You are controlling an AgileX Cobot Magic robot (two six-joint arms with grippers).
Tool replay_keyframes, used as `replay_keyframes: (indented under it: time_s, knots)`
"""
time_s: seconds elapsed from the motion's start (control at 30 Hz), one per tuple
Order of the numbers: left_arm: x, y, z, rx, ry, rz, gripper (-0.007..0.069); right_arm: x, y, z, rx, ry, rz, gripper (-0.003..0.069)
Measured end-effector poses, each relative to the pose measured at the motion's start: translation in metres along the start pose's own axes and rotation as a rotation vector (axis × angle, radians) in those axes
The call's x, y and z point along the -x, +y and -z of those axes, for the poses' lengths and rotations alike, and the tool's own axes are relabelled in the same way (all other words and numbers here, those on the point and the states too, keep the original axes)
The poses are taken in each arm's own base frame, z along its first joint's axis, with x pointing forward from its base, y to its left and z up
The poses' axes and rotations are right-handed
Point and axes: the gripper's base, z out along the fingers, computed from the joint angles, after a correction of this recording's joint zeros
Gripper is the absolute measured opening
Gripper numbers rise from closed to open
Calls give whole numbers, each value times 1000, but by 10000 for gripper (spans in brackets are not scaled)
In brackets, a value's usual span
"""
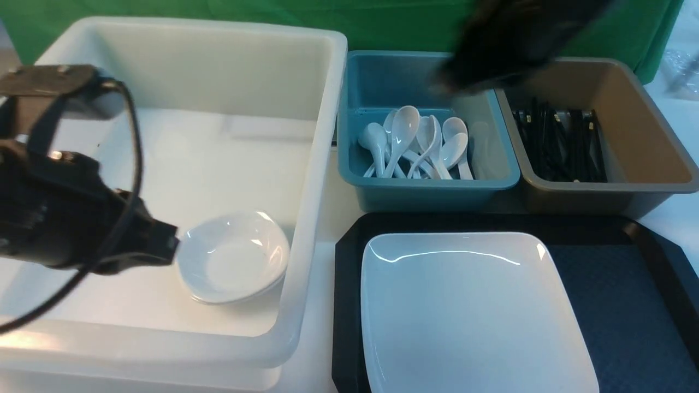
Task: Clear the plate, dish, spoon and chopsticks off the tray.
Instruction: Use the right arm to grab a plate from the dinner plate
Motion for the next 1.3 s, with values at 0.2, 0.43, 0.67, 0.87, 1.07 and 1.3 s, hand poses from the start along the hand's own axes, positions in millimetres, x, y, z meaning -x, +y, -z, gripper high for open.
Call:
replay_keyframes:
  time_s: [0.2,0.43,0.67,0.87,1.07,1.3]
  knots:
    - [0,-33,-17,-90,29,-97,3,-77,-52,-6,-28,181,-241,27]
    - [-2,-64,-41,-161,72,-193,3,-191,-41,-62,102,349,-551,111]
    - [-4,-77,-60,-181,107,-232,3,-249,-13,-113,172,337,-779,475]
    - [-2,-76,-61,-164,89,-247,3,-261,-7,-136,182,344,-881,561]
    - [-2,-76,-61,-162,87,-249,3,-261,-8,-148,185,340,-897,485]
    - [-1,-76,-61,-161,84,-250,3,-261,-8,-155,193,343,-905,231]
